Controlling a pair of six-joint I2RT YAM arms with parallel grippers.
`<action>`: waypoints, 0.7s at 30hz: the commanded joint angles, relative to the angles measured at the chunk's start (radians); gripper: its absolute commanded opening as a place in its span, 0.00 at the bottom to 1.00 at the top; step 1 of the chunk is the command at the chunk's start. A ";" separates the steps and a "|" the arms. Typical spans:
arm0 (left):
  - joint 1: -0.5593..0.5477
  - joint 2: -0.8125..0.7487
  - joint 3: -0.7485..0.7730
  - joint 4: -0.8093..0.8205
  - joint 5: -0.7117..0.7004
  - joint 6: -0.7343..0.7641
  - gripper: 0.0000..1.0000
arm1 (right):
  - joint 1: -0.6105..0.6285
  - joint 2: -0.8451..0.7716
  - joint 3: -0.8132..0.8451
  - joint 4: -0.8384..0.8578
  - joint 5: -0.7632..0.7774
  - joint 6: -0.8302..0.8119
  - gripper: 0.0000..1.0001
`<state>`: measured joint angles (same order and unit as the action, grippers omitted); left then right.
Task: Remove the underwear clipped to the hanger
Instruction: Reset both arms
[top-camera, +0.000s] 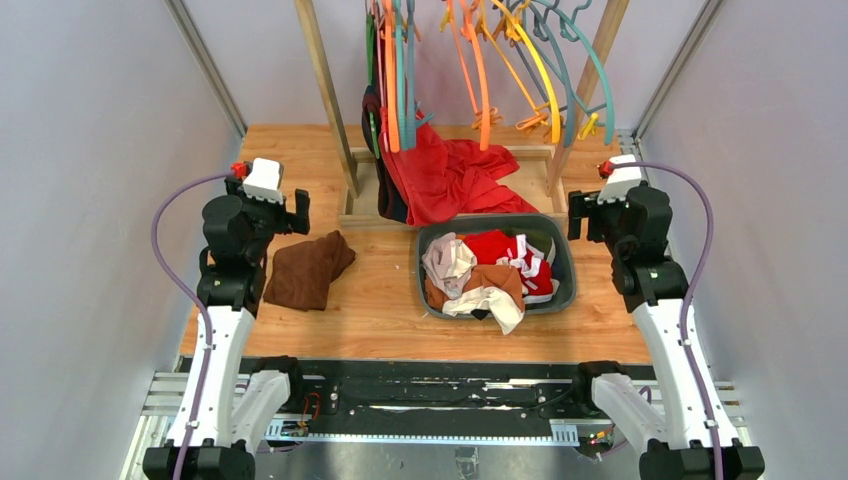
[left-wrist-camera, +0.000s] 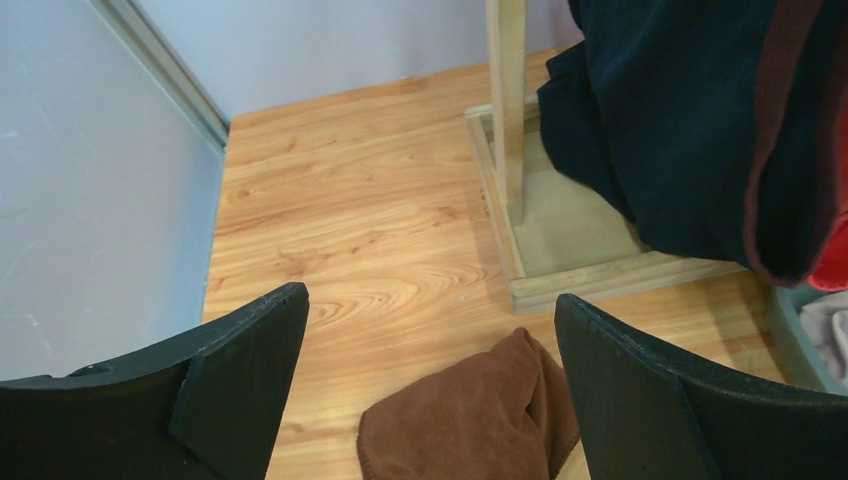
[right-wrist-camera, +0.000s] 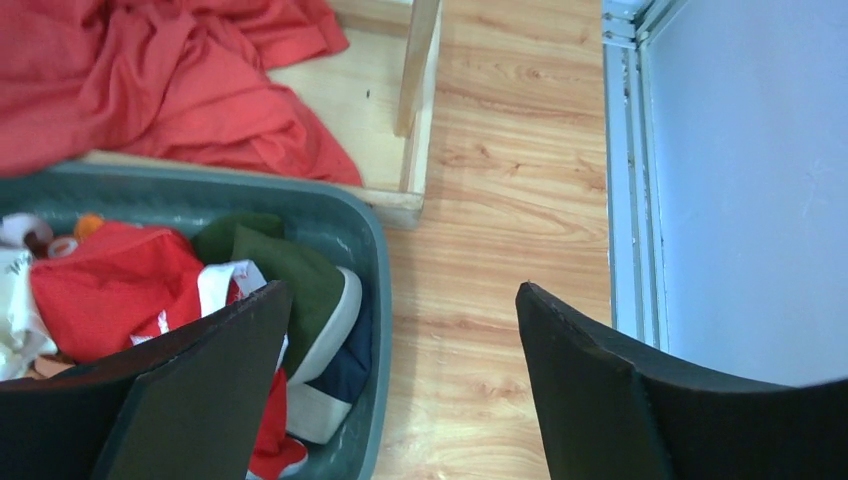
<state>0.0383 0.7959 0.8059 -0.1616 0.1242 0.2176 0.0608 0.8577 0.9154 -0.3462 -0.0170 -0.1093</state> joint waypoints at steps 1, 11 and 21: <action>0.016 -0.019 -0.021 0.064 0.084 -0.050 0.98 | -0.015 -0.037 -0.014 0.126 0.079 0.109 0.85; 0.020 -0.107 -0.212 0.351 0.024 -0.206 0.98 | -0.015 -0.074 -0.054 0.171 0.110 -0.003 0.90; 0.020 -0.076 -0.167 0.354 0.163 -0.252 0.98 | -0.015 -0.152 -0.120 0.223 0.099 -0.149 0.91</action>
<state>0.0502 0.7029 0.5674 0.1783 0.2134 -0.0128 0.0608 0.7189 0.8021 -0.1619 0.0692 -0.1623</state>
